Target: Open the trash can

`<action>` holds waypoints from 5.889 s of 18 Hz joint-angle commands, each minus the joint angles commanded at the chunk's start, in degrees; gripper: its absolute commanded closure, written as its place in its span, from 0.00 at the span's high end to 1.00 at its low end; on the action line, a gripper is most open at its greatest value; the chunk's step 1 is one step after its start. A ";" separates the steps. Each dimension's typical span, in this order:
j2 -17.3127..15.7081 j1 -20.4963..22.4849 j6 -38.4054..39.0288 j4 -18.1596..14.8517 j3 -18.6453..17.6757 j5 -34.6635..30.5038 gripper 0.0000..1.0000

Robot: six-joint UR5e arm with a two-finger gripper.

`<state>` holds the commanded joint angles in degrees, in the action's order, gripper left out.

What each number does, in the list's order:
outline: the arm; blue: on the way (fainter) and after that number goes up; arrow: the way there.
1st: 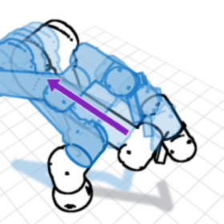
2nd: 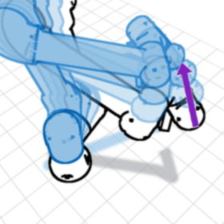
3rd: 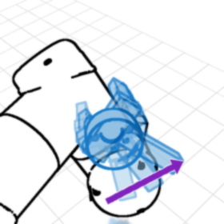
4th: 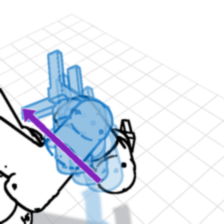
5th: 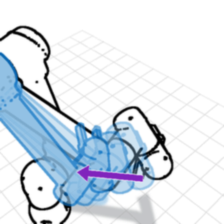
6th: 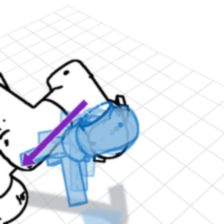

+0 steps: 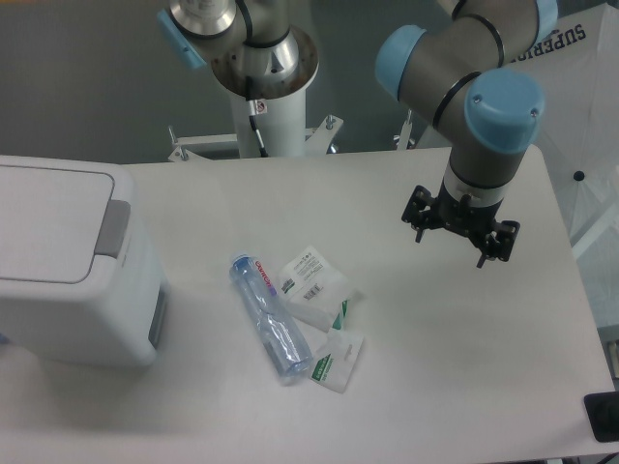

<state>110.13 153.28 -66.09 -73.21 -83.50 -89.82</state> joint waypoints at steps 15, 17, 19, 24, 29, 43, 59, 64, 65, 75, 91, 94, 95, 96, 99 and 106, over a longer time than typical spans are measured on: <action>-2.98 -0.70 9.90 0.09 -2.20 4.46 1.00; -3.60 -0.88 13.00 -0.09 -2.20 7.63 1.00; -3.60 -2.36 13.09 -0.35 -2.37 8.08 1.00; -6.93 -4.30 17.39 -0.79 -3.16 16.77 1.00; -8.70 -10.10 26.26 -0.70 -0.89 20.74 1.00; -12.48 -18.10 39.80 -0.18 -1.32 27.16 1.00; -13.62 -23.73 42.54 2.28 -4.75 27.07 1.00; -13.62 -23.73 42.36 4.30 -6.41 26.89 1.00; -13.71 -23.73 42.36 5.26 -6.94 26.89 1.00; -12.92 -24.34 42.54 6.15 -7.21 26.63 1.00; -12.74 -24.26 42.54 6.15 -7.12 26.63 1.00; -12.74 -24.26 42.54 6.15 -6.86 26.63 1.00; -12.74 -24.26 42.45 6.24 -6.59 26.63 1.00; -12.66 -24.26 42.45 6.41 -6.33 26.63 1.00; -12.66 -23.65 42.01 6.50 -4.93 26.63 1.00; -11.51 -18.29 41.31 13.97 -3.78 21.37 1.00</action>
<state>98.61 134.99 -24.78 -59.24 -87.28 -68.45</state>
